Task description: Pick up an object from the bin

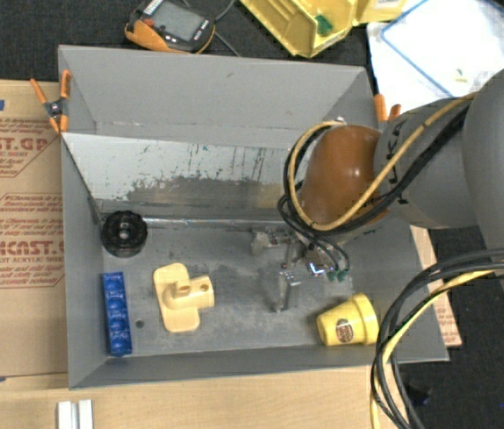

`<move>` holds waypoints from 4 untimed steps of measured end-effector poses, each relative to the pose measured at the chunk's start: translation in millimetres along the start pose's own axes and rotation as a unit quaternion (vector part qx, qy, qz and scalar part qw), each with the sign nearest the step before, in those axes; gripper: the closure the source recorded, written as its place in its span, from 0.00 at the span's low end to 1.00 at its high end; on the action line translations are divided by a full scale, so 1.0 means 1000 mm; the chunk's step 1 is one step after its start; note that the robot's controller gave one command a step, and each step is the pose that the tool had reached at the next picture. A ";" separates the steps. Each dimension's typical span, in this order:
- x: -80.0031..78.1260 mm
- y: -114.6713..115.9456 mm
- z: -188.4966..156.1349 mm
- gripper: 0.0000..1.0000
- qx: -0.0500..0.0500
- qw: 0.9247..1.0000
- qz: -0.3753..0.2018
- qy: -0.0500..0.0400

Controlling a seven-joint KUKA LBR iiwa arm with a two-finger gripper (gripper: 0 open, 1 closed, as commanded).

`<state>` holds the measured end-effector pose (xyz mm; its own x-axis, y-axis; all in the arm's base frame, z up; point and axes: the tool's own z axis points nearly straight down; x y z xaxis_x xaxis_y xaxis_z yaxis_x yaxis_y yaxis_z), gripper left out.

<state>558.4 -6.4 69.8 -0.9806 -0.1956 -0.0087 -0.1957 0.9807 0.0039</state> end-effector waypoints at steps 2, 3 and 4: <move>0.005 -0.038 -0.041 0.00 0.000 0.999 -0.042 -0.003; 0.048 -0.118 -0.082 0.00 0.002 1.000 -0.027 0.000; -0.015 -0.095 -0.067 0.00 -0.004 0.997 -0.081 -0.006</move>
Offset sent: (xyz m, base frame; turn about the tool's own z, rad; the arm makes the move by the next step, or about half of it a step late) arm 0.0183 -0.0062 0.0541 -0.0529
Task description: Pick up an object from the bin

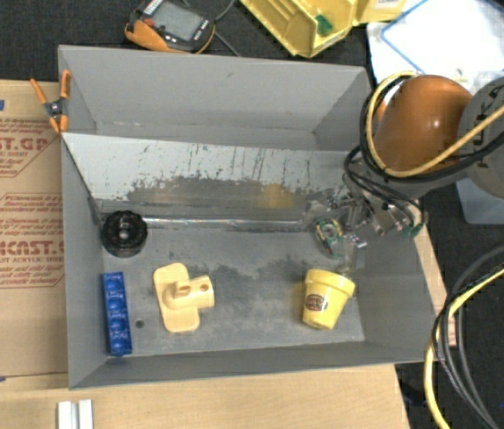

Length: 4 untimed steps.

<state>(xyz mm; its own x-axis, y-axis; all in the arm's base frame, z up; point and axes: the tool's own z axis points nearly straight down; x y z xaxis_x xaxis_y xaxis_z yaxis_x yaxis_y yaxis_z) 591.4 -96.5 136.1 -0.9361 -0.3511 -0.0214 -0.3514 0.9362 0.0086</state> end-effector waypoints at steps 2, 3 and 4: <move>0.016 0.025 -0.001 0.00 0.003 0.998 0.055 0.000; 0.016 0.023 0.004 0.00 0.003 0.997 0.083 -0.002; 0.035 0.062 -0.004 0.00 0.003 0.998 0.065 -0.001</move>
Offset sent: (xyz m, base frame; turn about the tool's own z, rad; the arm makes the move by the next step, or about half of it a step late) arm -0.0258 0.0174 0.0001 0.1099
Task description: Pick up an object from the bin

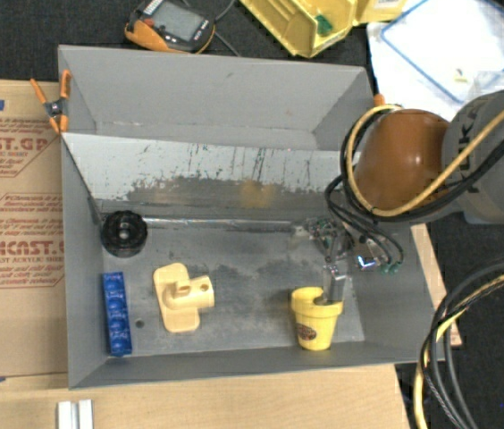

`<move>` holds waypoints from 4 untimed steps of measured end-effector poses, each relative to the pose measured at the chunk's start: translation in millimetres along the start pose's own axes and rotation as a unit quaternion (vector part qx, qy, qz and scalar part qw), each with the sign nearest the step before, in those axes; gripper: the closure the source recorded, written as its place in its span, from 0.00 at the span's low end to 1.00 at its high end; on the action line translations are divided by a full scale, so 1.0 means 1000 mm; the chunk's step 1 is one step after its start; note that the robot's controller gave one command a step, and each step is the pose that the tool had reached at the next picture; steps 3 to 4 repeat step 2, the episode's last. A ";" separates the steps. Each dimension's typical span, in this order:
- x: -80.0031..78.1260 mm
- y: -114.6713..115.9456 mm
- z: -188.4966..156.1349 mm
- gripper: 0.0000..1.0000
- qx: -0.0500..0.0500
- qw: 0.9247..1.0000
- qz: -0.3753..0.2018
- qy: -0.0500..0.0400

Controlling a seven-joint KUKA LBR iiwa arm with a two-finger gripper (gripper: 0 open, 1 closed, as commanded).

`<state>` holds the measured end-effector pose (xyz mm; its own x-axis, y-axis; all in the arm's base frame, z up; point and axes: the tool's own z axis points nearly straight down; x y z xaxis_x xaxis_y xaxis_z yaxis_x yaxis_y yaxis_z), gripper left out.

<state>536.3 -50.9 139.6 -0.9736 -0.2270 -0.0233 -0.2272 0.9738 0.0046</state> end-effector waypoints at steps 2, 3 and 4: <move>0.057 -0.038 0.024 0.00 -0.001 0.986 -0.166 -0.002; 0.057 -0.038 0.024 0.00 -0.001 0.986 -0.166 -0.002; 0.057 -0.038 0.024 0.00 -0.001 0.986 -0.166 -0.002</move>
Offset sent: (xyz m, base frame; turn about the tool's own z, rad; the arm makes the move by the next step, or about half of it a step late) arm -0.0528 -0.0558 -0.0239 -0.3482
